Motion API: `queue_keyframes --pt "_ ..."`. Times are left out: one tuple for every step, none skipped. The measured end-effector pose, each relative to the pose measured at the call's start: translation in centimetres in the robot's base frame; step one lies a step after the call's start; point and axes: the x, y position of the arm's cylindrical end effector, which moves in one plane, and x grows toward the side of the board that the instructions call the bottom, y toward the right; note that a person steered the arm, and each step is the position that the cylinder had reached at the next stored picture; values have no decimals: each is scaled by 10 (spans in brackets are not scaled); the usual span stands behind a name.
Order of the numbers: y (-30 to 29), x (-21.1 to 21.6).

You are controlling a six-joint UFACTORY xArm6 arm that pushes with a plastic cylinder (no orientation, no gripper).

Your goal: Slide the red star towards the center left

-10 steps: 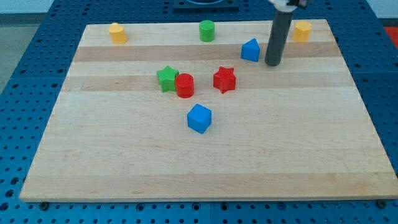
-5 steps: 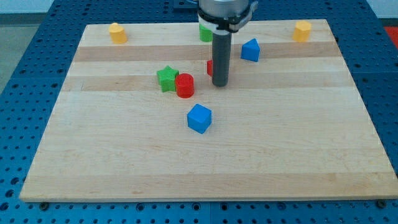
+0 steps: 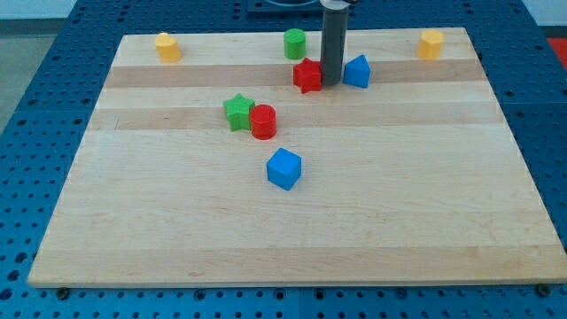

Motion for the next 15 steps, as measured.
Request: queue_keyframes --pt "-23 -9" --pt "-58 -10" --pt "-100 -9" --pt "-135 -3" --pt "-157 21" --pt "-171 46" --pt "-185 62" --pt "-200 73" --pt "-217 79" --pt "-230 88" --pt "-233 96" --pt "-233 96" --pt "-233 96" --pt "-238 98" --pt "-243 107"
